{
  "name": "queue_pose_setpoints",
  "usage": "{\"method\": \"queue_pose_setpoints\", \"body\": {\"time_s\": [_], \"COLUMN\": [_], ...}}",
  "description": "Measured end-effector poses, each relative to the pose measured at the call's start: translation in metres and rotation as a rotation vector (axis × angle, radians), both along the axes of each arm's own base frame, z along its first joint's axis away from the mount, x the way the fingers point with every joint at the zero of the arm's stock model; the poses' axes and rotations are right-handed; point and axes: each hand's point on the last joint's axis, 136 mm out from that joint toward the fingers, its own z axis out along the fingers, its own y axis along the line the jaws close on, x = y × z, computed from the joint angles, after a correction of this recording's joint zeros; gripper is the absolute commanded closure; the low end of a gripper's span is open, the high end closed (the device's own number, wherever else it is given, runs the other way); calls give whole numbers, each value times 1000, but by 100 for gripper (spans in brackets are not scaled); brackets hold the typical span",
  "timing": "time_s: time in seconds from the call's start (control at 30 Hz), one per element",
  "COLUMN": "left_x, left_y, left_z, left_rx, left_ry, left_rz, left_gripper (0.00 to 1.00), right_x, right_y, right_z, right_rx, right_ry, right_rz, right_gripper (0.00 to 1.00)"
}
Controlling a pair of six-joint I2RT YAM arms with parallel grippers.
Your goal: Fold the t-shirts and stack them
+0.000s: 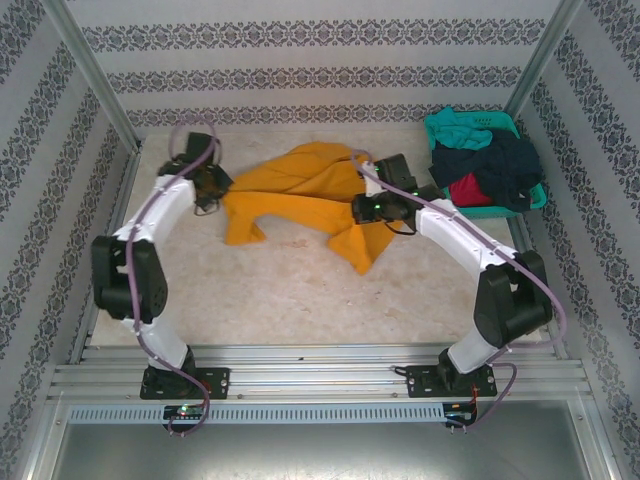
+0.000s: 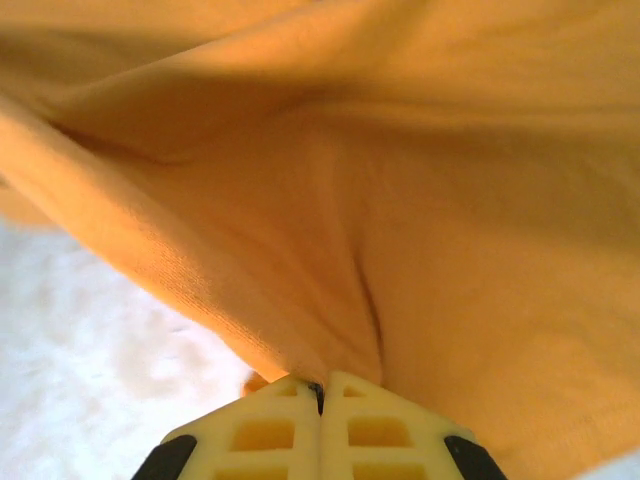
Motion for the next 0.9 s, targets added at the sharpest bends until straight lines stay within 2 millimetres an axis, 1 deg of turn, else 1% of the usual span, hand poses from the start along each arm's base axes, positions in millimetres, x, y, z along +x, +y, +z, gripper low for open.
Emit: {"method": "queue_pose_setpoints", "body": {"time_s": [0.07,0.1,0.13,0.2,0.23,0.27,0.3,0.33,0.37,0.4,0.43,0.5,0.57,0.6,0.67,0.77,0.83,0.9], "left_x": [0,1,2,6,7,10,13,15,16,17,16,6,-3,-7,-11,-19,-32,-53], "left_y": [17,20,18,7,-1,-14,-30,-44,-63,-79,-95,-123,-139,-142,-139,-124,-108,-88], "left_z": [28,42,52,65,66,63,56,47,31,15,-2,-38,-60,-63,-59,-39,-25,-19], "left_rx": [67,103,133,198,223,252,274,289,302,310,315,315,309,306,309,306,284,240], "left_ry": [-16,-20,-20,-6,7,29,55,82,120,156,194,279,334,346,347,301,261,220], "left_rz": [-12,-35,-61,-133,-165,-209,-258,-301,-355,-399,-440,-515,-561,-571,-569,-519,-453,-356], "left_gripper": [100,100,100,100,99,91,71,46,16,0,0,0,0,0,0,1,6,16], "right_x": [-5,-6,-6,-3,-1,1,4,6,7,7,6,2,-1,-3,-7,-9,-9,-9], "right_y": [18,22,22,16,12,5,-3,-11,-20,-31,-40,-58,-68,-71,-74,-74,-74,-74], "right_z": [4,4,3,2,1,-1,-4,-8,-13,-20,-25,-38,-47,-50,-55,-57,-57,-57], "right_rx": [21,25,24,14,8,-3,-16,-24,-36,-50,-62,-91,-109,-116,-126,-127,-126,-125], "right_ry": [-8,-9,-8,-5,-4,1,8,16,30,50,69,110,139,150,168,178,180,180], "right_rz": [60,72,72,54,42,21,-2,-22,-48,-74,-95,-137,-163,-171,-178,-182,-184,-185], "right_gripper": [100,100,100,100,100,100,100,100,100,100,100,100,100,100,100,100,100,100]}}
